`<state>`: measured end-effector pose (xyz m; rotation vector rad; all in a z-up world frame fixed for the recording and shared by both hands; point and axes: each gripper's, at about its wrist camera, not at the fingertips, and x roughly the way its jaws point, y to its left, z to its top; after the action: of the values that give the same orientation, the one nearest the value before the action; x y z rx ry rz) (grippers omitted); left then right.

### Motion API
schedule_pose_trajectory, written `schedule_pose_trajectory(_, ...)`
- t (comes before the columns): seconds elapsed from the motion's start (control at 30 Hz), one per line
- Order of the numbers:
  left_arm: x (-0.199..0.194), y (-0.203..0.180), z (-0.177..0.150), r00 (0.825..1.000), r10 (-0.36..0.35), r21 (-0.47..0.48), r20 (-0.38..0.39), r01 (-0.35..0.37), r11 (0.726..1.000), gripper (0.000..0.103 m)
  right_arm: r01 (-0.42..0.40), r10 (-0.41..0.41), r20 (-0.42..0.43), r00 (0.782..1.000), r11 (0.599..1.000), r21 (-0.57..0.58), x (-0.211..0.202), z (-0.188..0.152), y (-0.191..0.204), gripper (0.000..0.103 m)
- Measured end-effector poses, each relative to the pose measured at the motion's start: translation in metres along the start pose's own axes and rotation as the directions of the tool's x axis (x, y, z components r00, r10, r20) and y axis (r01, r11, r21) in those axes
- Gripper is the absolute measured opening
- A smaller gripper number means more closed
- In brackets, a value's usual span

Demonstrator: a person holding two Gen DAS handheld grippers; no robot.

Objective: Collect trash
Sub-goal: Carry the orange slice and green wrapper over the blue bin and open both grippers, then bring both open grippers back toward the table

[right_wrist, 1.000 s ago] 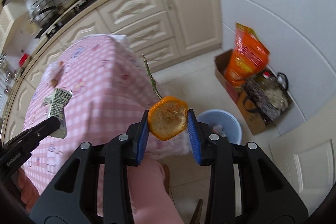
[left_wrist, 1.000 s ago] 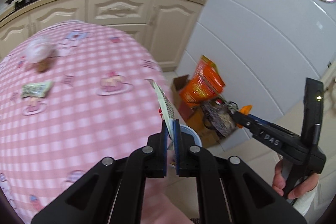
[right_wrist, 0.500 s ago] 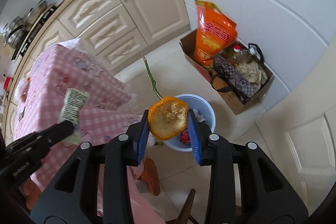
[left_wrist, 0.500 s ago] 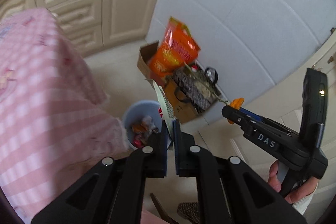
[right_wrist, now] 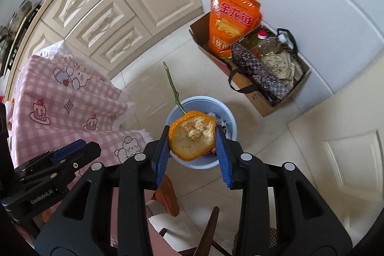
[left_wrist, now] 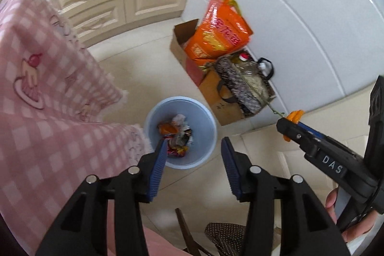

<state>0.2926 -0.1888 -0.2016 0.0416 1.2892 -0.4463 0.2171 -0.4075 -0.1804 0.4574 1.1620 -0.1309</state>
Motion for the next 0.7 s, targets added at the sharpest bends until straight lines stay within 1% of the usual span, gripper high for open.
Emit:
schedule_pose_trajectory(0.03, -0.001, 0.003, 0.0, 1.0, 0.008, -0.003, 0.001, -0.008, 1.0, 0.046, -0.007, 0.007, -0.004, 1.0, 1.0, -0.005, 0.001, 0.001, 0.003, 0.061)
schedule_pose_trajectory(0.07, -0.002, 0.006, -0.001, 1.0, 0.009, -0.003, 0.001, -0.009, 1.0, 0.046, -0.014, 0.014, -0.003, 1.0, 1.0, -0.014, 0.002, 0.003, 0.007, 0.064)
schedule_pose_trajectory(0.17, -0.008, 0.013, -0.003, 1.0, 0.02, -0.007, 0.013, -0.02, 1.0, 0.047, -0.003, 0.003, -0.004, 1.0, 0.999, -0.052, 0.005, 0.005, 0.018, 0.067)
schedule_pose_trajectory(0.4, -0.013, 0.014, -0.011, 0.999, 0.028, 0.003, 0.024, -0.028, 1.0, 0.048, 0.001, -0.004, -0.039, 0.999, 0.998, -0.064, 0.011, -0.004, 0.023, 0.067)
schedule_pose_trajectory(0.53, -0.015, 0.012, -0.016, 0.999, 0.023, 0.003, 0.026, -0.023, 1.0, 0.048, 0.006, -0.008, -0.032, 0.999, 0.998, -0.063, 0.006, -0.008, 0.023, 0.067)
schedule_pose_trajectory(0.7, -0.027, 0.013, -0.024, 0.999, 0.014, 0.003, 0.046, -0.014, 1.0, 0.048, 0.002, -0.003, -0.018, 1.0, 0.998, -0.07, -0.005, -0.015, 0.029, 0.067)
